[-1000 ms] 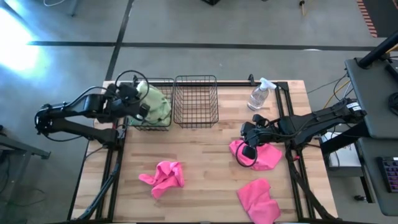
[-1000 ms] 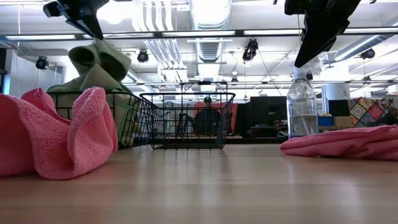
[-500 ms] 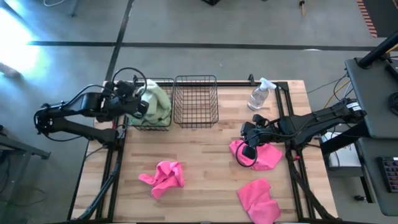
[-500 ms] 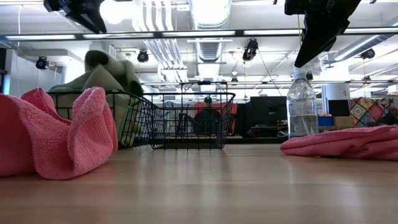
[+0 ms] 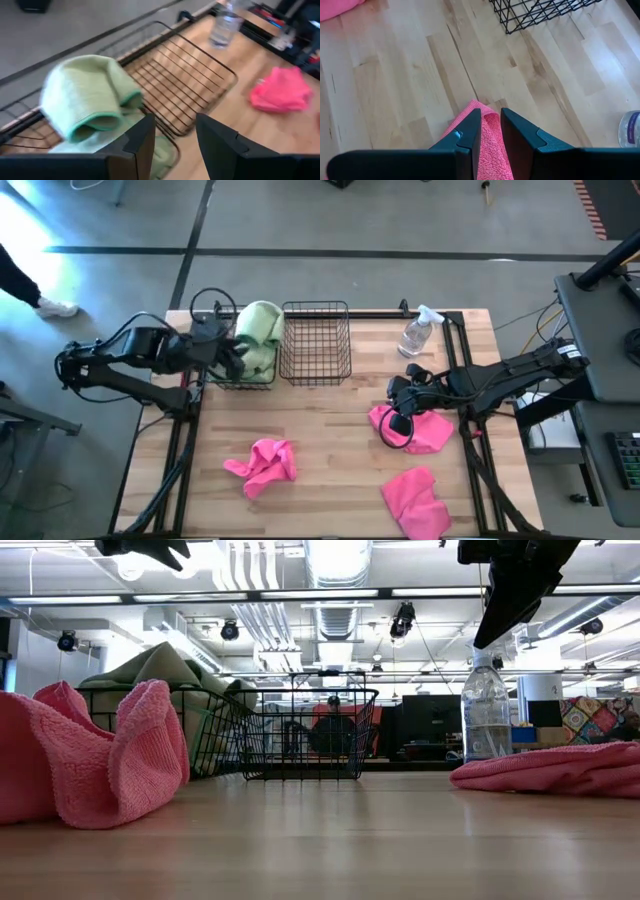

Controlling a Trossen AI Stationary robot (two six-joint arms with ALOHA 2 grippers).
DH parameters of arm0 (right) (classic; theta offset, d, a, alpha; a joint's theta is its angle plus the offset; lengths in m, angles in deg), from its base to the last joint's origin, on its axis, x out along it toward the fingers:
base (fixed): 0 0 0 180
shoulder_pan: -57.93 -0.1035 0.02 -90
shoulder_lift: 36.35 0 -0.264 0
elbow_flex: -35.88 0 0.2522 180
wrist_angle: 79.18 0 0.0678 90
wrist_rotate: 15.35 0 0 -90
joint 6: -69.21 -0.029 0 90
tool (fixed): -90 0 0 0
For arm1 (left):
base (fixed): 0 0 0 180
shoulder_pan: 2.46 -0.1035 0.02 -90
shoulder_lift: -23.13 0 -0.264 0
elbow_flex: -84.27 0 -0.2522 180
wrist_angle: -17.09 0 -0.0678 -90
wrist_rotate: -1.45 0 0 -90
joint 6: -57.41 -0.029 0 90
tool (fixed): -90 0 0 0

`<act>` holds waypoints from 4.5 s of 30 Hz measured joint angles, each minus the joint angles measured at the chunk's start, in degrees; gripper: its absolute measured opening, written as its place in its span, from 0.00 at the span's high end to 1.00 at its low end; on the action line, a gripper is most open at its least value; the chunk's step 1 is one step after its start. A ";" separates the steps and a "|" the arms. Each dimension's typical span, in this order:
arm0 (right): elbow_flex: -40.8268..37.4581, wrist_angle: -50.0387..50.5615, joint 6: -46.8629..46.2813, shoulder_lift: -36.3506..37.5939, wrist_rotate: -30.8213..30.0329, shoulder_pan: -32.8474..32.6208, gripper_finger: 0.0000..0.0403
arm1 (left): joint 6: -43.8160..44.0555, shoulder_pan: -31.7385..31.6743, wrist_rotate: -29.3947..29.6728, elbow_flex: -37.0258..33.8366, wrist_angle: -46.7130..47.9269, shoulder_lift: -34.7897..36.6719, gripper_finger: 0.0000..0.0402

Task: Sort microfiber towel by color & place in baskets
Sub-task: Put the pink microfiber cloth into the right wire basket

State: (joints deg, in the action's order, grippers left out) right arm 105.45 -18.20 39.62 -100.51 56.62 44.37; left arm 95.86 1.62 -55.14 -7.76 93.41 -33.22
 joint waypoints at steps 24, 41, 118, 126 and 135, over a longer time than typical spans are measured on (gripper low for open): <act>0.00 0.72 -0.53 0.00 0.01 0.00 0.83 | 36.37 35.35 26.31 -0.11 23.41 -0.69 0.68; 0.00 0.22 -8.21 0.00 -0.01 0.00 0.83 | 47.10 36.29 40.38 -19.06 25.59 14.81 0.68; 0.00 -7.67 -20.39 -0.04 -4.03 -0.04 0.83 | 25.83 42.94 -12.75 -64.17 -70.70 17.00 0.68; 0.00 -7.67 -20.35 -0.04 -4.02 -0.04 0.83 | 23.66 42.96 -12.45 -63.89 -72.04 11.34 0.68; 0.00 -7.67 -19.89 -0.04 -4.01 -0.04 0.83 | 14.44 42.96 -17.93 -63.76 -90.68 7.45 0.68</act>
State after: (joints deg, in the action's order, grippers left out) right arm 105.45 -25.87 19.73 -100.55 52.61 44.33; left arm 110.30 44.58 -73.08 -71.51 2.73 -25.76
